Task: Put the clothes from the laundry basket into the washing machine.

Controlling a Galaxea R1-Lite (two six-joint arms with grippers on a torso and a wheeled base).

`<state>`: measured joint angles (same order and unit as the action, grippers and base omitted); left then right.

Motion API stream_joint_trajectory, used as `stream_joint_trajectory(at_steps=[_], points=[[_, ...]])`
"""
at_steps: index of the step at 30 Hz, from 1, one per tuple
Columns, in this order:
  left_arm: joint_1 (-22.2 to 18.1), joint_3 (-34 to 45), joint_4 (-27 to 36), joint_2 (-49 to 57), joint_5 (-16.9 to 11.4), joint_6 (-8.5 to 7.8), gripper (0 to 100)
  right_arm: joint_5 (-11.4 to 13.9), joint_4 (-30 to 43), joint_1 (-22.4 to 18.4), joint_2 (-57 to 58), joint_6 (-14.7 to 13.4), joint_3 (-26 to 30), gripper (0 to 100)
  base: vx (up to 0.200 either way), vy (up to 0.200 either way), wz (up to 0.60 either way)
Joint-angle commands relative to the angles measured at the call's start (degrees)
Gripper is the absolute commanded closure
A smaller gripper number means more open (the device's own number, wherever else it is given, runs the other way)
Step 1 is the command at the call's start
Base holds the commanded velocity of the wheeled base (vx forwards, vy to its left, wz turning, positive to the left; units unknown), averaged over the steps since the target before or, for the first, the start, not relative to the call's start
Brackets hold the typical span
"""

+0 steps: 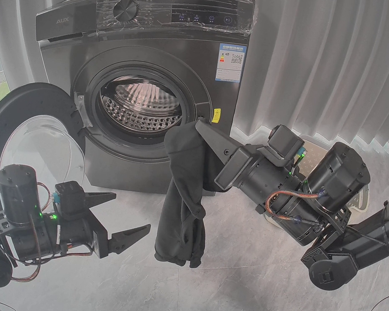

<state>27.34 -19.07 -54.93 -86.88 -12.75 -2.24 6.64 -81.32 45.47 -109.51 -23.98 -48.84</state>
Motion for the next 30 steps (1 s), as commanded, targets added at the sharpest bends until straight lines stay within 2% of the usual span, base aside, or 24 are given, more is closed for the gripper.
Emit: stream_joint_trajectory(at_steps=[1, 6, 8, 11, 17, 18, 20, 21, 24, 30], points=[[0.78, -0.27, -2.64, -6.9, 0.01, 0.22, 0, 0.04, -0.06, 0.14, 0.17, -0.02, 0.14, 100, 0.0, 0.0, 0.0], [2.36, 0.08, -8.61, -12.79, -0.08, 0.57, 0, 0.04, -0.06, 0.14, 0.26, -0.02, 0.06, 100, 0.0, 0.0, 0.0], [2.36, 0.08, -8.61, -12.79, -0.08, 0.57, 0, 0.04, -0.06, 0.14, 0.26, -0.02, 0.06, 100, 0.0, 0.0, 0.0], [2.54, -2.03, -13.27, -20.26, -0.17, 1.01, 0, -0.14, -0.06, 0.58, 0.35, -0.1, 0.41, 100, 0.0, 0.0, 0.0], [3.51, -3.08, -21.18, -27.2, -0.08, 1.63, 0, -0.23, -0.06, 0.67, 0.35, -0.1, 0.76, 100, 0.0, 0.0, 0.0], [4.21, -2.91, -23.99, -29.4, 0.01, 2.68, 0, -0.23, -0.06, 0.67, 0.35, -0.1, 0.94, 100, 0.0, 0.0, 0.0], [4.82, -2.47, -26.37, -30.45, 0.01, 3.39, 0, -0.32, -0.15, 0.58, 0.35, -0.1, 0.94, 100, 0.0, 0.0, 0.0], [5.88, -2.03, -28.65, -31.59, 0.01, 4.53, 0, -0.4, -0.15, 0.58, 0.35, -0.1, 0.94, 100, 0.0, 0.0, 0.0], [7.55, -2.12, -30.76, -33.44, 0.1, 6.2, 0, -0.49, -0.15, 0.58, 0.17, -0.1, 0.85, 100, 0.0, 0.0, 0.0], [8.52, -3.7, -31.03, -36.78, 0.53, 6.46, 0, -0.49, -0.24, 0.67, 0.17, -0.28, 0.94, 100, 0.0, 0.0, 0.0]])
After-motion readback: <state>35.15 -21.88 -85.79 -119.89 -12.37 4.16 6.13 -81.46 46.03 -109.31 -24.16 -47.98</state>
